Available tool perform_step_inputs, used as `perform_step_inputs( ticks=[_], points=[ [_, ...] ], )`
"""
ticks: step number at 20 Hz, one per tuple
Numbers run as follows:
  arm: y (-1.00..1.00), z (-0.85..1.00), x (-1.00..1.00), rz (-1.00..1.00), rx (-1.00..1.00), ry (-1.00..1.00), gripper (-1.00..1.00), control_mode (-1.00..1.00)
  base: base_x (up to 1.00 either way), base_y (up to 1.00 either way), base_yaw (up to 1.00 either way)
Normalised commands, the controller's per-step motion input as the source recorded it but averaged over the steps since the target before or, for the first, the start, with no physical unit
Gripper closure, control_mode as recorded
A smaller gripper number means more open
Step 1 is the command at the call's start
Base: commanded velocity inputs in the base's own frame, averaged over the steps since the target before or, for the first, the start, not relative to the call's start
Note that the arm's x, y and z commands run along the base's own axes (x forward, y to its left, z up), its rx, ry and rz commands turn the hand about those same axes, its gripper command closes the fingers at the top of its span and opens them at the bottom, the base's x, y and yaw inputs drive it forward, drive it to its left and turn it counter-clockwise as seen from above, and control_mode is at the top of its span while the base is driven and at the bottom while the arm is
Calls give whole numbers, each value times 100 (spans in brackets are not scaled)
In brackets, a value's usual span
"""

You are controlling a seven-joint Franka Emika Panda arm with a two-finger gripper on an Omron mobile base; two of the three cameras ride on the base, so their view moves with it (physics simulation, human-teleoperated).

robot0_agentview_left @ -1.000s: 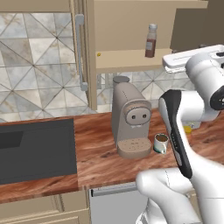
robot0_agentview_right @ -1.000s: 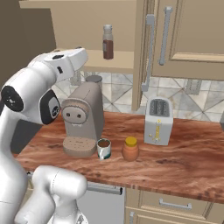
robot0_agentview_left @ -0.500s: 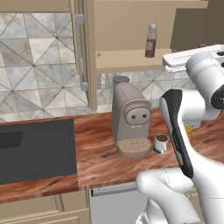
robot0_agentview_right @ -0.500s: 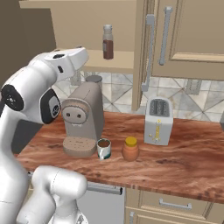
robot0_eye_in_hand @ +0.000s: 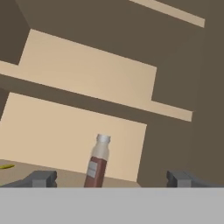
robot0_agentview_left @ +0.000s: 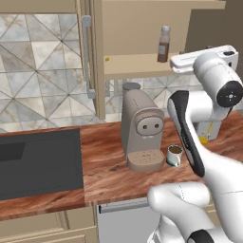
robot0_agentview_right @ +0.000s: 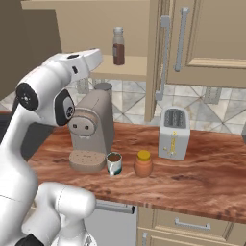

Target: Pick the cinnamon and honey bottle from the cabinet and place them next to the mug.

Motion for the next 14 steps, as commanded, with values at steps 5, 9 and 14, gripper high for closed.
perform_step_inputs(
  ticks=[5, 9, 14],
  points=[
    [0, -4, 15, 0, 0, 0, -100, -100, 0, 0, 0],
    [0, -15, 20, 0, 0, 0, -100, -100, 0, 0, 0],
    [-1, -11, 49, 0, 0, 0, -100, -100, 0, 0, 0]
  ],
)
